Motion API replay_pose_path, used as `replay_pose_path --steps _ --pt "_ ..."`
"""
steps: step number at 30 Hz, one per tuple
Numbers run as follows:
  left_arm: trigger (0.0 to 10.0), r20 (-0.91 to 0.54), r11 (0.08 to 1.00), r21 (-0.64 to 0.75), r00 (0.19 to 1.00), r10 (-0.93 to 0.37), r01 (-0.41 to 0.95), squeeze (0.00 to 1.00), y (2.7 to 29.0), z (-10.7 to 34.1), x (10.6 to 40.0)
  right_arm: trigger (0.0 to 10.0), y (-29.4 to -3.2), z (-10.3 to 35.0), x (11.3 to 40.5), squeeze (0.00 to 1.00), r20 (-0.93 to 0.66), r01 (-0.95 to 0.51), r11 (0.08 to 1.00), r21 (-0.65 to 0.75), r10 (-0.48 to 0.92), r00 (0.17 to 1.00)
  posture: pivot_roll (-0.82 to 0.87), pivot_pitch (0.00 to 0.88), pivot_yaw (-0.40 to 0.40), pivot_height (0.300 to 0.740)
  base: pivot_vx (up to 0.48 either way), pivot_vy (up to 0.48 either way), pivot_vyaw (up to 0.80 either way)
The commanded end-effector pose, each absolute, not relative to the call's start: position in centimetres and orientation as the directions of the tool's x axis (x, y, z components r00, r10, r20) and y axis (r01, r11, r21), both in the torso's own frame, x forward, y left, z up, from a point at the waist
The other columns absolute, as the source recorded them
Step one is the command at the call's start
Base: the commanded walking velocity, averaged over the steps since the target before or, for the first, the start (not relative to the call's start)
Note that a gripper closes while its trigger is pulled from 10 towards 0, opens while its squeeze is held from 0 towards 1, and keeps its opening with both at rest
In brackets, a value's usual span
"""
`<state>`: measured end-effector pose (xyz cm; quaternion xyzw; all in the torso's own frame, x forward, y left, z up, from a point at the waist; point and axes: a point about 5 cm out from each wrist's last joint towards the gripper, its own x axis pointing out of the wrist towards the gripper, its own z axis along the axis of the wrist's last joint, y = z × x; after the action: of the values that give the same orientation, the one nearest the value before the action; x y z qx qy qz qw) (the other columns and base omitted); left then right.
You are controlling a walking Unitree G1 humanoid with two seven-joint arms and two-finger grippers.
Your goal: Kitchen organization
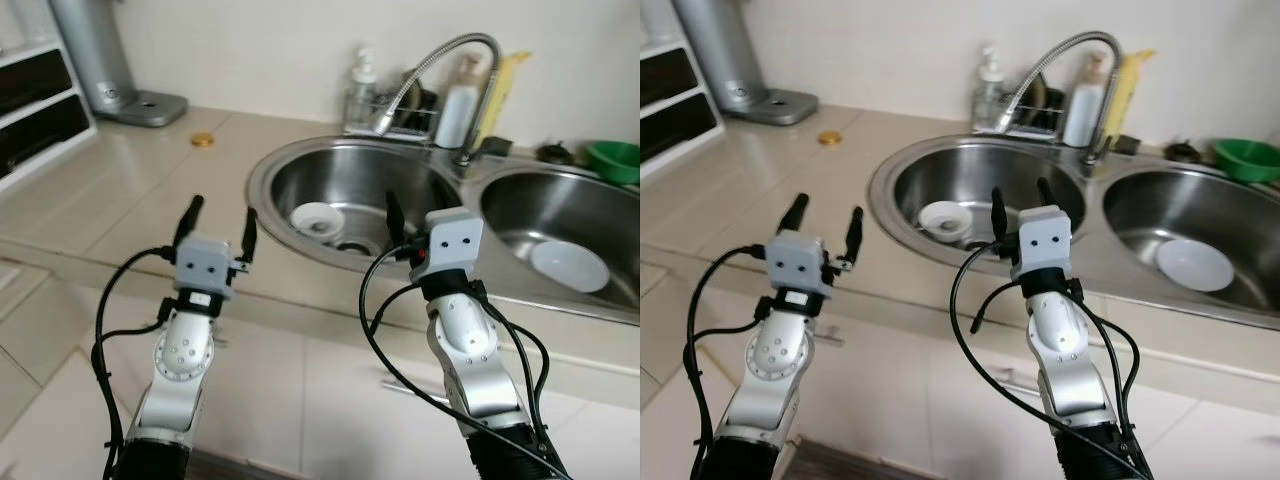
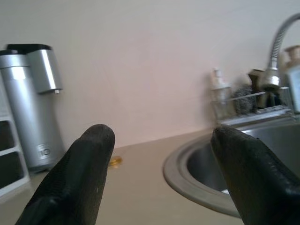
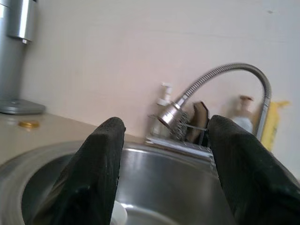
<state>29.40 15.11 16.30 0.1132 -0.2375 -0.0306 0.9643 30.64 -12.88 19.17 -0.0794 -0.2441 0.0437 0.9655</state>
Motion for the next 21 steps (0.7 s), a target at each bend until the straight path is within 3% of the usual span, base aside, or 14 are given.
replay_pose_path --steps 1,6,12,15,21 --pt "10.0 0.46 0.97 0.239 0.876 -0.141 0.031 0.0 14.4 16.6 29.4 10.0 -13.3 19.4 30.5 0.0 0.481 -0.031 0.984 -0.175 0.113 0.869 0.07 0.0 -0.022 0.74 0.0 0.48 0.0" --pt "10.0 0.461 0.971 0.238 0.876 -0.144 0.034 0.0 14.4 16.5 29.3 10.0 -13.2 18.9 30.3 0.0 0.476 -0.026 0.983 -0.184 0.112 0.872 0.07 0.0 -0.021 0.74 0.0 0.377 0.0" --pt "10.0 0.457 0.961 0.274 0.873 -0.169 0.042 0.0 14.2 16.2 29.1 10.0 -13.2 18.4 30.1 0.0 0.469 -0.028 0.984 -0.178 0.11 0.876 0.07 0.0 -0.019 0.74 0.0 0.0 0.0" --pt "10.0 0.45 0.955 0.292 0.874 -0.182 0.049 0.0 14.0 16.1 29.2 10.0 -13.4 18.1 30.1 0.0 0.462 -0.032 0.988 -0.15 0.099 0.882 0.07 0.0 -0.018 0.74 0.0 0.0 -0.8" --pt "10.0 0.453 0.948 0.312 0.867 -0.206 0.062 0.0 13.5 16.0 29.0 10.0 -13.8 17.6 29.7 0.0 0.467 -0.019 0.989 -0.145 0.085 0.88 0.07 0.0 -0.016 0.74 0.0 -0.42 -0.8"
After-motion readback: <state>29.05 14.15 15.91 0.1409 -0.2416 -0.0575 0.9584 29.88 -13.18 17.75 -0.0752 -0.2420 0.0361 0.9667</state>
